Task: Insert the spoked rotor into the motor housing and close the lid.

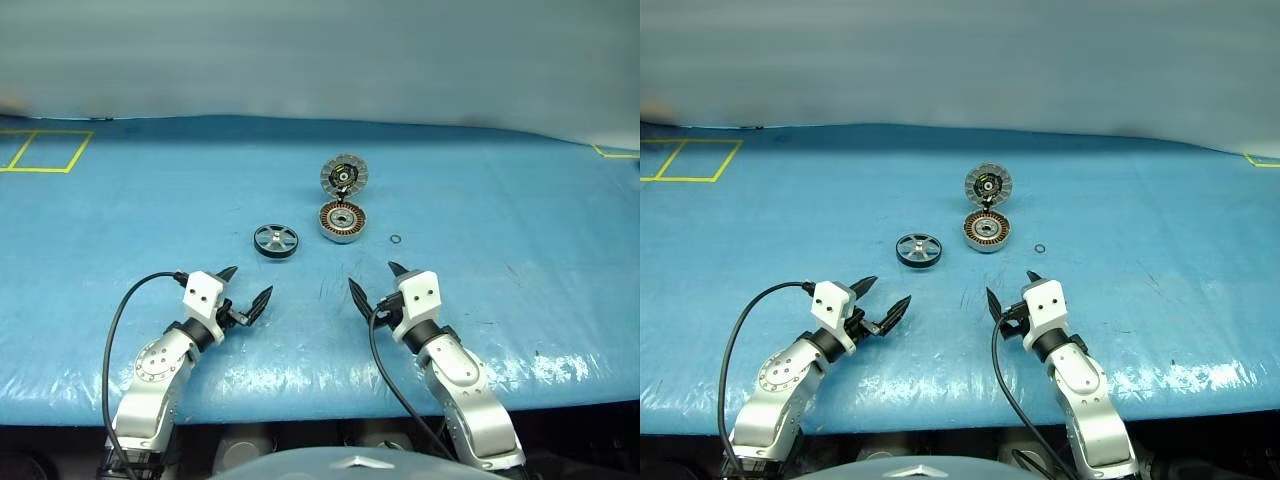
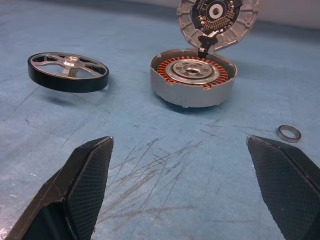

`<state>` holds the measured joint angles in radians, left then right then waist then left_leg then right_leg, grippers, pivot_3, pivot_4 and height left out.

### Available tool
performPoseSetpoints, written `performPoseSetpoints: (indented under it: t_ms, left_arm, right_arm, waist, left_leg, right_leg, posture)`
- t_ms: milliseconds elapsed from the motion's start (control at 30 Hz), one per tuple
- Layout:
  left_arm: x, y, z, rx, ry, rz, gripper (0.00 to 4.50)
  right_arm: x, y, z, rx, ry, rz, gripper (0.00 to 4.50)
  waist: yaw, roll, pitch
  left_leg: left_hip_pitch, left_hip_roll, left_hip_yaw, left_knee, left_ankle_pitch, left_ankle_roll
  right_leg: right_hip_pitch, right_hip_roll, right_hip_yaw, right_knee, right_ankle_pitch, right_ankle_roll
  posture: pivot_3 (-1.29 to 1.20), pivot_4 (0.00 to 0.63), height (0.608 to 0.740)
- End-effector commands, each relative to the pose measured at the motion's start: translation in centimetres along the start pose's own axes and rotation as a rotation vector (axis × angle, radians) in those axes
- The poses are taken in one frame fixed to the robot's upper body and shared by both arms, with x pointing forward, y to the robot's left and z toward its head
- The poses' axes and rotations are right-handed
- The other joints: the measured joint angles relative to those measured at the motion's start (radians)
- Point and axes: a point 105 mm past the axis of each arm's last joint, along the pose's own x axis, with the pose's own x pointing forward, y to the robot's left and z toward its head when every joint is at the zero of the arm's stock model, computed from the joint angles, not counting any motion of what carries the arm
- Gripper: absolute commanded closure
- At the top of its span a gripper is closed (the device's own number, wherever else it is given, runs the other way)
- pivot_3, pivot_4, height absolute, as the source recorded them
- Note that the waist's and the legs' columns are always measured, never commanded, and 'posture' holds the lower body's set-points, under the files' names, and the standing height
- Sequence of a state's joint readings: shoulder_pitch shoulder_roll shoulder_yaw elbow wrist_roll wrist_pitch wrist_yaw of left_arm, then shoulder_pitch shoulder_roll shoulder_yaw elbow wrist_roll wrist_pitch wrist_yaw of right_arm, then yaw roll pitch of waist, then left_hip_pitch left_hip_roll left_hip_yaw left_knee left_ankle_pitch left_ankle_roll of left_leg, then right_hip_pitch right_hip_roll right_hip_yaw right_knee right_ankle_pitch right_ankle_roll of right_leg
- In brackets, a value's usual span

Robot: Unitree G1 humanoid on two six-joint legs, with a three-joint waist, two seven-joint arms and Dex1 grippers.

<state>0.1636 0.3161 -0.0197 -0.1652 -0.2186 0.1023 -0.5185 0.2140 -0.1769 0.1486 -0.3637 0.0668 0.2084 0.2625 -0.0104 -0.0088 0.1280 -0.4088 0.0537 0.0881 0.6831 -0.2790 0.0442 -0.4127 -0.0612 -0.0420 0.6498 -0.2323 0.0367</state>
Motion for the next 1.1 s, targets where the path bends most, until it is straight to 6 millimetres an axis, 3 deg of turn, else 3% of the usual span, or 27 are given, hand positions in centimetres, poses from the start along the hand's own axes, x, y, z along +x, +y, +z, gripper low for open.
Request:
performPoseSetpoints:
  t_ms: [33, 433, 600, 700, 800, 900, 1100]
  left_arm:
    - [0.1, -0.4, 1.4, 0.03, -0.047, -0.019, 0.0]
    - [0.0, -0.3, 1.4, 0.045, -0.058, -0.001, 0.0]
    - [-0.1, -0.4, 1.2, 0.054, -0.062, 0.001, 0.0]
    - [-0.1, -0.4, 1.1, 0.055, -0.062, 0.002, 0.0]
    - [-0.1, -0.6, 1.2, 0.051, -0.07, -0.004, 0.0]
    - [-0.2, -1.3, 1.2, 0.068, -0.089, -0.032, 0.0]
    - [-0.3, -2.0, 0.9, 0.085, -0.11, -0.056, 0.0]
  right_arm:
    - [-0.1, 0.0, 0.9, -0.008, -0.033, 0.003, 0.01]
    - [0.2, -0.7, 0.8, -0.059, 0.02, 0.021, 0.01]
    - [0.8, -1.0, 2.0, -0.112, 0.089, 0.12, 0.01]
    - [1.6, -1.0, 2.8, -0.221, 0.166, 0.176, 0.01]
    - [2.3, -0.4, 3.6, -0.353, 0.261, 0.34, 0.01]
    - [4.4, -1.2, 4.7, -0.512, 0.353, 0.387, 0.01]
    - [8.2, -1.5, 6.4, -0.622, 0.433, 0.403, 0.01]
  waist:
    - [0.0, 0.0, 0.0]
    - [0.0, 0.0, 0.0]
    - [0.0, 0.0, 0.0]
    - [-0.001, 0.0, 0.0]
    - [-0.001, 0.0, 0.0]
    - [-0.003, 0.001, 0.001]
    - [0.002, 0.001, 0.001]
  left_leg:
    - [0.0, 0.0, 0.0, 0.0, 0.0, 0.0]
    - [0.0, 0.0, 0.0, 0.0, 0.0, 0.0]
    - [0.0, 0.0, 0.0, 0.0, 0.0, 0.0]
    - [0.0, 0.0, 0.0, 0.0, 0.0, 0.0]
    - [0.0, 0.0, 0.0, 0.001, 0.0, 0.0]
    - [0.0, 0.0, 0.0, 0.001, 0.0, 0.001]
    - [-0.001, 0.0, 0.0, 0.0, 0.0, 0.001]
  right_leg:
    - [0.0, 0.0, 0.0, 0.0, 0.0, 0.0]
    - [0.0, 0.0, 0.0, 0.0, 0.0, 0.0]
    - [0.0, 0.0, 0.0, 0.0, 0.0, 0.0]
    - [0.0, 0.0, 0.0, 0.0, 0.0, 0.0]
    - [0.0, 0.0, 0.0, 0.0, 0.0, 0.0]
    - [0.0, 0.0, 0.0, 0.0, 0.0, 0.0]
    - [-0.001, 0.0, -0.002, 0.0, 0.001, -0.001]
  posture:
    - [0.0, 0.15, 0.74]
    - [0.0, 0.15, 0.74]
    - [0.0, 0.15, 0.74]
    - [0.0, 0.15, 0.74]
    - [0.0, 0.15, 0.74]
    - [0.0, 0.15, 0.74]
    - [0.0, 0.15, 0.74]
